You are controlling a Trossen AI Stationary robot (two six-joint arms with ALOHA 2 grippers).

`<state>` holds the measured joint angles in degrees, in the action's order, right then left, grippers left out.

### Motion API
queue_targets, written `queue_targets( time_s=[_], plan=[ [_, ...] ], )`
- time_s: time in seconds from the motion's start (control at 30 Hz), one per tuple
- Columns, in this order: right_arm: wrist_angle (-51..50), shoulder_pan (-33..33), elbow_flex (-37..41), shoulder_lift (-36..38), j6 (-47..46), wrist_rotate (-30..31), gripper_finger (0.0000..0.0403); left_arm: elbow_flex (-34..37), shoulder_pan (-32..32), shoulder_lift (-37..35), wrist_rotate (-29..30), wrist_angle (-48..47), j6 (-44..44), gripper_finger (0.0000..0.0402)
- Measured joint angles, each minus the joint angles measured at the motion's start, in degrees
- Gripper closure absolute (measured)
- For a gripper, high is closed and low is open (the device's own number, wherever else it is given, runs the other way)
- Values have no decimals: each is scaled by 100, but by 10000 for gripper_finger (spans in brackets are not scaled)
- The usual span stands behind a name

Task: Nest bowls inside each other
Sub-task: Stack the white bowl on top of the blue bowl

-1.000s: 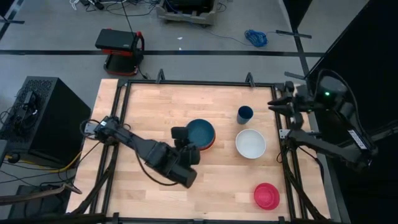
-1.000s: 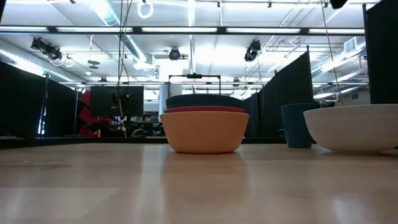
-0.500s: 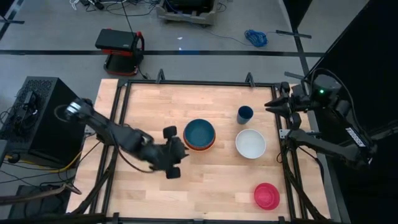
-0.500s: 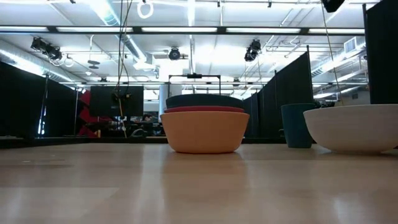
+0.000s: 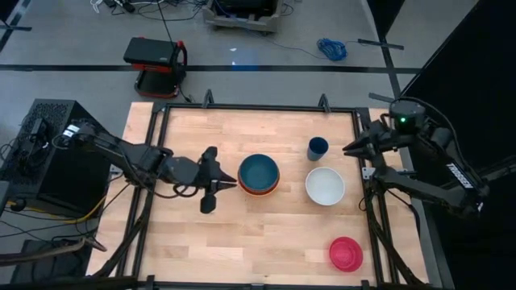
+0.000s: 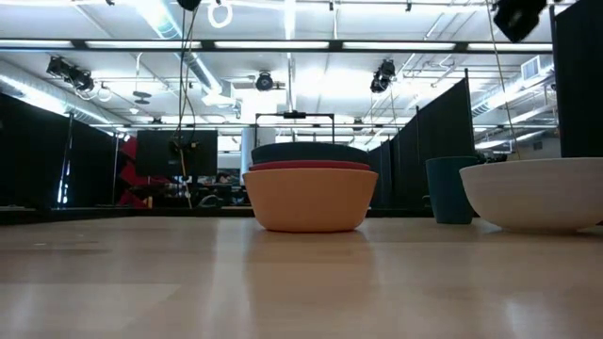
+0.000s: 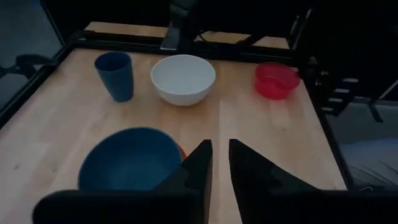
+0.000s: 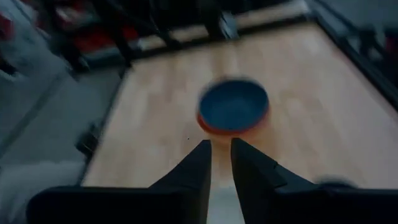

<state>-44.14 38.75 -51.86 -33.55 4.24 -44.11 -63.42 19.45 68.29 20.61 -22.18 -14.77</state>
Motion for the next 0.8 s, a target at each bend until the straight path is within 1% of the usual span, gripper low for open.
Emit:
queue_targets(
  time_s=[0.3, 0.33, 0.4, 0.5, 0.57, 0.63, 0.8],
  plan=[
    [111, -33, 882, -59, 251, 395, 357, 171, -211, -119, -227, 198, 99, 356],
    [295, -56, 1023, -63, 188, 380, 359, 182, -226, -127, -241, 211, 103, 356],
    [1262, -204, 1424, -53, -295, 183, 362, 182, -230, -127, -241, 210, 103, 355],
    [2779, -653, 1858, -84, -1076, 215, 367, 182, -226, -127, -272, 206, 79, 355],
    [3469, -1048, 2015, -134, -1419, 497, 370, 182, -226, -127, -300, 206, 74, 355],
    [3917, -1502, 2042, -211, -1568, 895, 372, 180, -226, -127, -300, 187, 72, 355],
    [4270, -2735, 2042, -426, -1559, 2192, 378, 177, -262, -124, -300, 161, 82, 355]
  ],
)
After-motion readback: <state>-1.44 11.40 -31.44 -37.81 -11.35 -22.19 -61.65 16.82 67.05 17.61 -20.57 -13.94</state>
